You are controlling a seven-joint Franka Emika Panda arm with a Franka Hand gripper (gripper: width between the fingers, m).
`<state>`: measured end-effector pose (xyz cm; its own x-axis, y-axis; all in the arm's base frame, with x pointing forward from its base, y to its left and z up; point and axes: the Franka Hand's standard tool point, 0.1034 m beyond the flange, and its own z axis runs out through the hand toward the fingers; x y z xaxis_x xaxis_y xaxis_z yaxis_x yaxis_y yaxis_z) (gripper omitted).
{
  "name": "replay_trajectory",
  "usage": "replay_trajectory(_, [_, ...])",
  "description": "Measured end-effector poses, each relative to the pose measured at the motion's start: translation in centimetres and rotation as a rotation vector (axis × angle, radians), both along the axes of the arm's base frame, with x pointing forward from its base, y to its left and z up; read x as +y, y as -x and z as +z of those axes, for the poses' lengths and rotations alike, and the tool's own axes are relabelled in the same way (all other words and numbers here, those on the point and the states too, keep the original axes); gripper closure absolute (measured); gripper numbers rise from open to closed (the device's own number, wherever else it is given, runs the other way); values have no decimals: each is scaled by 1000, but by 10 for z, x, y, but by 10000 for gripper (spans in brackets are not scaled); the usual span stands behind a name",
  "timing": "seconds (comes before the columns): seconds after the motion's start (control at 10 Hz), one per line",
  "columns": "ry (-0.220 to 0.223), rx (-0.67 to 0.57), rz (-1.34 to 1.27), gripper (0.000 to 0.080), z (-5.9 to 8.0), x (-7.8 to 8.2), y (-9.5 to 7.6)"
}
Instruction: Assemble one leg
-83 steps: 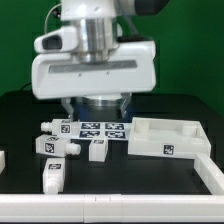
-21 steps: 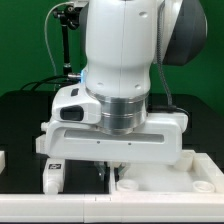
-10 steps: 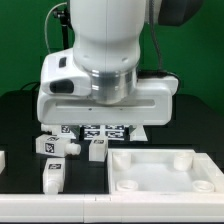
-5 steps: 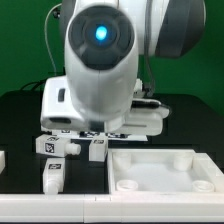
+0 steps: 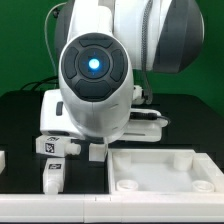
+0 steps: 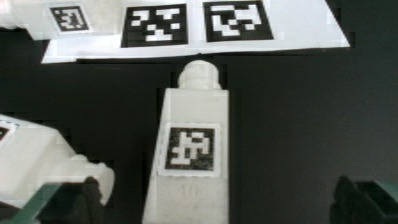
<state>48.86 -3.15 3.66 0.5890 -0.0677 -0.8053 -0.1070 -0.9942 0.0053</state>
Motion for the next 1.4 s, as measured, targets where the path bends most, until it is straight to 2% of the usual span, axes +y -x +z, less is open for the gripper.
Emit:
replay_trajectory(0.2, [2, 15, -2, 150, -9, 3, 19])
replay_trajectory(0.7, [2, 73, 6, 150, -23, 7, 35])
replay_trajectory(0.8, [2, 72, 7, 272, -23, 7, 34])
replay_trajectory(0.9, [2, 72, 7, 272, -23, 7, 35])
replay_trajectory(1.1, [1, 72, 7, 518, -23, 7, 35])
replay_trajectory(1.2, [1, 72, 7, 518, -23, 7, 34])
replay_trajectory(1.3, [0, 60, 11, 516, -17, 8, 28])
replay_trajectory(1.4, [-3, 40, 20, 516, 0, 13, 23])
